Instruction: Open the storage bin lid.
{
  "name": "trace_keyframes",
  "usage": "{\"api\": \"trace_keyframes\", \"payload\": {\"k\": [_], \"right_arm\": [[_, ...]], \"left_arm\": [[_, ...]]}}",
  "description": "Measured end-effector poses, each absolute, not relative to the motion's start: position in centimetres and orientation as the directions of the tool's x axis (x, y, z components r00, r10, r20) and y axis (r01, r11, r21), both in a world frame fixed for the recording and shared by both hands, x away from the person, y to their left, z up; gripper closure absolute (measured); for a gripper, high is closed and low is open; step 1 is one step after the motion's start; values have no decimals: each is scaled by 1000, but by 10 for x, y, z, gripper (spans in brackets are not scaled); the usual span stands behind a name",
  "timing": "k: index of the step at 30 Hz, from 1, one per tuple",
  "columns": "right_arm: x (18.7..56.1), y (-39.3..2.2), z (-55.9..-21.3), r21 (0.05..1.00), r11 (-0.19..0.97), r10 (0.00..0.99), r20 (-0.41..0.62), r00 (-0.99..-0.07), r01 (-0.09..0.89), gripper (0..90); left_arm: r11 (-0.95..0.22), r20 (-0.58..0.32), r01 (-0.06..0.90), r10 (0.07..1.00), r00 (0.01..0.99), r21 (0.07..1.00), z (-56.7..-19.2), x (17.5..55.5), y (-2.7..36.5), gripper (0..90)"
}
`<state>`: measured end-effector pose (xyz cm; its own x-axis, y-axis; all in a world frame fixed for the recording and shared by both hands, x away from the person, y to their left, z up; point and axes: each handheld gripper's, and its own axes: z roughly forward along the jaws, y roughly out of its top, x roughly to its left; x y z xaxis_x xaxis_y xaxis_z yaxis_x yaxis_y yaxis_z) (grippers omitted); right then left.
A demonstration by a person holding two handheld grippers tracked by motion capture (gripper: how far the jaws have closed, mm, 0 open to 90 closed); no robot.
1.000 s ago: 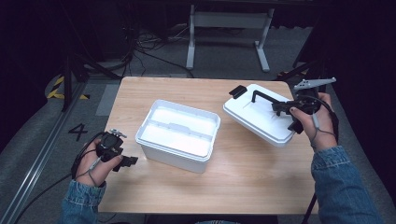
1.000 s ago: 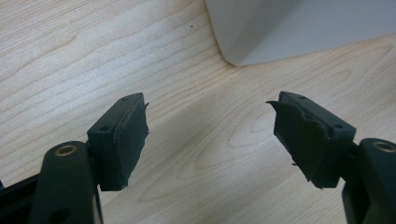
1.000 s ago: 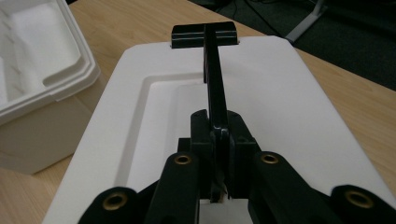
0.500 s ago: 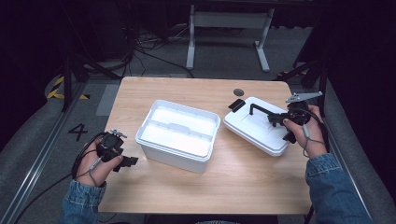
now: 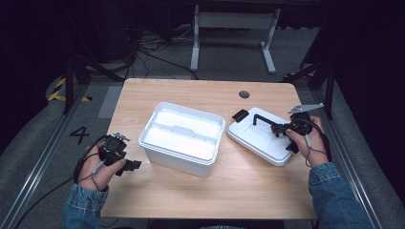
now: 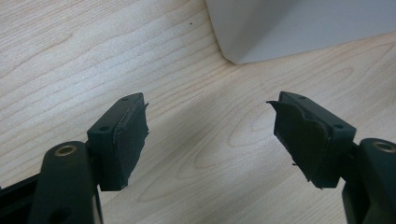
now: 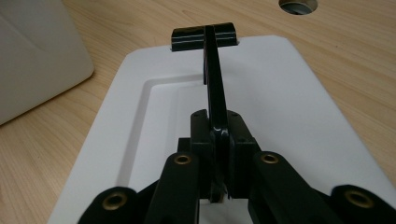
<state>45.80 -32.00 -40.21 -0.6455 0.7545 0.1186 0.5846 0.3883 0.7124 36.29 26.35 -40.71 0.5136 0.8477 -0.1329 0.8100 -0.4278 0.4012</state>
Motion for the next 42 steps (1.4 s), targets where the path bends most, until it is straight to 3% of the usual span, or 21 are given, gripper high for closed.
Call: {"api": "trace_keyframes", "payload": {"k": [19,22,30,42], "right_arm": [[460,-335,-436,662,332,776,214,-593,672,812],[460,-337,-437,668,314,778,226,-586,675,780],[460,-343,-432,716,287,811,172,-559,637,538],[441,-328,-396,770,312,778,129,-615,556,498]], "left_arm": [[-432,-132,809,846,517,397,-408,364,263,265],[-433,-138,811,844,518,394,-408,365,262,265],[-434,-136,812,845,517,391,-409,363,264,263],[-431,-135,817,848,512,384,-409,354,267,260]]}}
